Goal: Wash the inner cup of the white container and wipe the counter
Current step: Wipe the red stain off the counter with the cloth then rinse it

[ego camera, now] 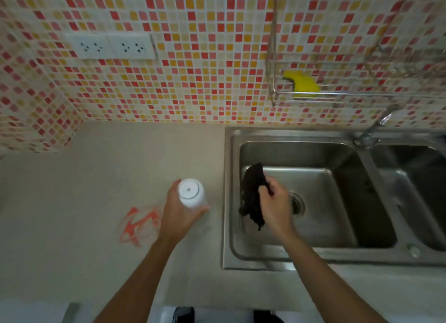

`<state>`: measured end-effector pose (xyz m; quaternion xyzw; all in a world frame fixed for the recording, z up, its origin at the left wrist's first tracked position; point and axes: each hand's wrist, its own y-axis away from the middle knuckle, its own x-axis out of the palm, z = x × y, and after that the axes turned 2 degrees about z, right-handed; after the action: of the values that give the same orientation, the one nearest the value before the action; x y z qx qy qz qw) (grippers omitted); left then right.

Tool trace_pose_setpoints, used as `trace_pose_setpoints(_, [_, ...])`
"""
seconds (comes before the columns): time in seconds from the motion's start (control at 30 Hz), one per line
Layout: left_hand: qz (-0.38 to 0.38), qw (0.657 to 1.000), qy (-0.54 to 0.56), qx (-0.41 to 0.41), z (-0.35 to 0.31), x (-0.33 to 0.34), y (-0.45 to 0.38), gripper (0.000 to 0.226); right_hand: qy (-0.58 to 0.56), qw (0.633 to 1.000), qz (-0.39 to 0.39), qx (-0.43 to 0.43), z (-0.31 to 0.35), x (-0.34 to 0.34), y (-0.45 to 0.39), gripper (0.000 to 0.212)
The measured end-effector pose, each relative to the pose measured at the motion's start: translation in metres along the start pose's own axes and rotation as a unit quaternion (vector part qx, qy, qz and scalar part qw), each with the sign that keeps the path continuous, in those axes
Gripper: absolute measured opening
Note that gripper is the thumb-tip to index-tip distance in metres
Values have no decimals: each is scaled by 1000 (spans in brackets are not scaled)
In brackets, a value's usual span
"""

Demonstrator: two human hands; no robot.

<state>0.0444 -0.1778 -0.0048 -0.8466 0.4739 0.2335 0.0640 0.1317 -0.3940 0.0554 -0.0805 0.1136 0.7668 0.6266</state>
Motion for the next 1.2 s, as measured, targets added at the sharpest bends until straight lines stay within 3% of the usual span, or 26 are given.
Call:
trace_pose_setpoints(0.1, [7,999,34,23,12,2,2,107,85,995,31,47,-53,41,41,20])
trace_pose_setpoints(0.2, [38,996,68,48,24,2,-3,113,196,976,90,9,-76,72,75,33])
trace_pose_setpoints(0.27, [63,994,64,68,39,1,-5,109,320,941,101,-53,-90,88,90,44])
trace_pose_setpoints(0.33, [87,991,58,85,50,-1,-9,103,428,895,65,-109,-101,100,94,48])
trace_pose_setpoints(0.53, [115,988,61,84,43,-7,-25,94,547,820,93,-138,-118,116,85,49])
trace_pose_setpoints(0.67, [53,993,66,79,24,-45,-37,95,569,812,96,-88,-111,132,40,53])
trace_pose_setpoints(0.83, [-59,992,25,106,38,-143,-66,105,568,817,73,-62,-91,178,-54,57])
trace_pose_setpoints(0.93, [-86,992,34,82,62,-185,-73,105,542,834,58,-86,-96,197,-11,56])
trace_pose_setpoints(1.1, [-96,993,43,54,89,-213,-66,104,533,828,140,-105,-96,216,165,58])
trace_pose_setpoints(1.2, [-91,993,51,56,96,-216,-68,103,535,817,166,-138,-90,242,129,58])
